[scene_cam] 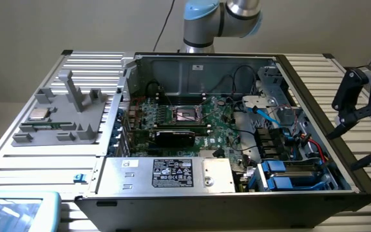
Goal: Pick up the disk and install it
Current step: 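Insert the first disk wire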
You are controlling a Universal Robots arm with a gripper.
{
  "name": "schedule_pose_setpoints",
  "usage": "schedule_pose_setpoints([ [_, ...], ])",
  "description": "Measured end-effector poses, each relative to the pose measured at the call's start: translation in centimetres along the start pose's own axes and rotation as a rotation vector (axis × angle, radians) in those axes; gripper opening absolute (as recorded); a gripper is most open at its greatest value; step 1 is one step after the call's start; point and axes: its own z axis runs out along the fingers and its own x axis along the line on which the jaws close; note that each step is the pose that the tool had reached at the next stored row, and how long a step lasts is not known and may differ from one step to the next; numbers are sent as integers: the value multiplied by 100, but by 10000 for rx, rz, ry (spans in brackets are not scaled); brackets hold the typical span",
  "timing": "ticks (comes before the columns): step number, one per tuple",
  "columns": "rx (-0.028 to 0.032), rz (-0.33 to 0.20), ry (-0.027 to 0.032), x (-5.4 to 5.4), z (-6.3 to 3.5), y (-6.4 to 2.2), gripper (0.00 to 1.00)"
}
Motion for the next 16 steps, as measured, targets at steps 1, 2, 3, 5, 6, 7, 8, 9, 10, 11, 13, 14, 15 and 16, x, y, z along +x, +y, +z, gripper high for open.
schedule_pose_setpoints([
  [1,-15,1,56,-38,-3,-10,53],
  [2,-31,2,112,-76,-3,-20,53],
  [3,-47,4,169,-115,0,-30,53],
  [5,-70,5,254,-182,15,-46,53],
  [6,-74,2,272,-205,26,-52,53],
  [7,-75,-12,281,-221,39,-56,53],
  [8,-71,-44,293,-235,55,-60,53],
  [9,-66,-93,303,-243,68,-63,53],
  [10,-58,-165,317,-248,79,-64,53],
  [11,-53,-249,334,-251,88,-65,53],
  [13,-54,-452,387,-254,100,-66,53],
  [14,-62,-553,417,-255,106,-67,53],
  [15,-75,-644,444,-255,109,-66,53],
  [16,-92,-734,481,-256,114,-66,53],
])
